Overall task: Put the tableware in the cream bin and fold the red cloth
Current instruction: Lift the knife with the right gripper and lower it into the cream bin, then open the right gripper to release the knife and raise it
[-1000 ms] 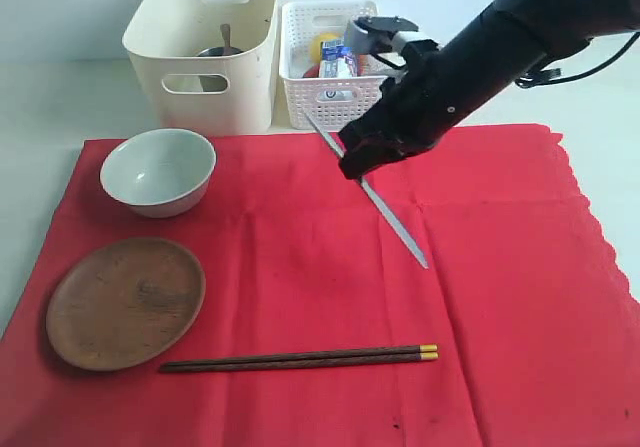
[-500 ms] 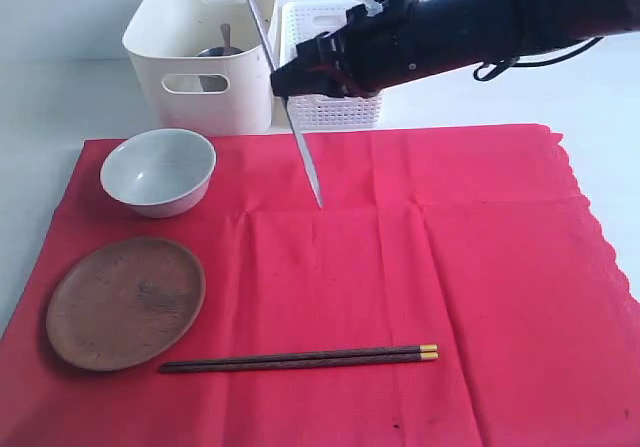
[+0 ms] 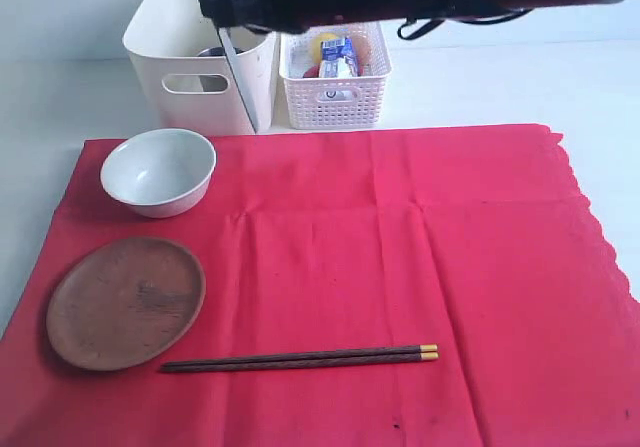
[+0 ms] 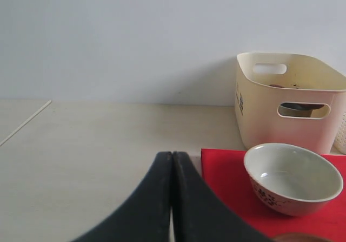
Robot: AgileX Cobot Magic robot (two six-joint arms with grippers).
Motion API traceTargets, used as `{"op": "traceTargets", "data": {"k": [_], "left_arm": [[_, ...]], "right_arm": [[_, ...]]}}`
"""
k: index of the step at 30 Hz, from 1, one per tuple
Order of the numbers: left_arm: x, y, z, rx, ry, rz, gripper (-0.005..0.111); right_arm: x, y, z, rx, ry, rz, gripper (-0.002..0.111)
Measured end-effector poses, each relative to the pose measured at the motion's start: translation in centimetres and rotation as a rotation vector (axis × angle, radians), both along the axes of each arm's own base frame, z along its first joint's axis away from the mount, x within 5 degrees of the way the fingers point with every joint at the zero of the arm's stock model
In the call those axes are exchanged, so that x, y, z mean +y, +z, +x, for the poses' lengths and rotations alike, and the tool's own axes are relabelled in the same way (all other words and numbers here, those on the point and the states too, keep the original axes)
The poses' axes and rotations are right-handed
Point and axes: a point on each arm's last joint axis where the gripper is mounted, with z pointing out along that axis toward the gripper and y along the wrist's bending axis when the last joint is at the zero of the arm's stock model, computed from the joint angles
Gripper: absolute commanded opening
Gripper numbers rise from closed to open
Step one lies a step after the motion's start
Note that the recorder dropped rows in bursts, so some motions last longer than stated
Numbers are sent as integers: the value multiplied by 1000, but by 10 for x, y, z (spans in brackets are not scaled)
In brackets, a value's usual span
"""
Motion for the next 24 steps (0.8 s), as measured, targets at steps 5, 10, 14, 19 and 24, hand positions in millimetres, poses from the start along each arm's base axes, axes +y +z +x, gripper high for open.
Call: {"op": "traceTargets", "data": {"k": [5,10,14,19,24], "left_arm": [[0,0,0,0,0,0,0],[0,0,0,0,0,0,0],[0,0,0,0,0,0,0],[0,0,0,0,0,0,0],[0,0,0,0,0,0,0]], "right_arm": [[8,26,17,-78,-42,50,0],[23,25,38,-113,-54,73,0],[36,16,63,-144,-112,70,0],[47,11,92,-195,-209,74,0],[56,-7,112,-213,-266,70,0]]}}
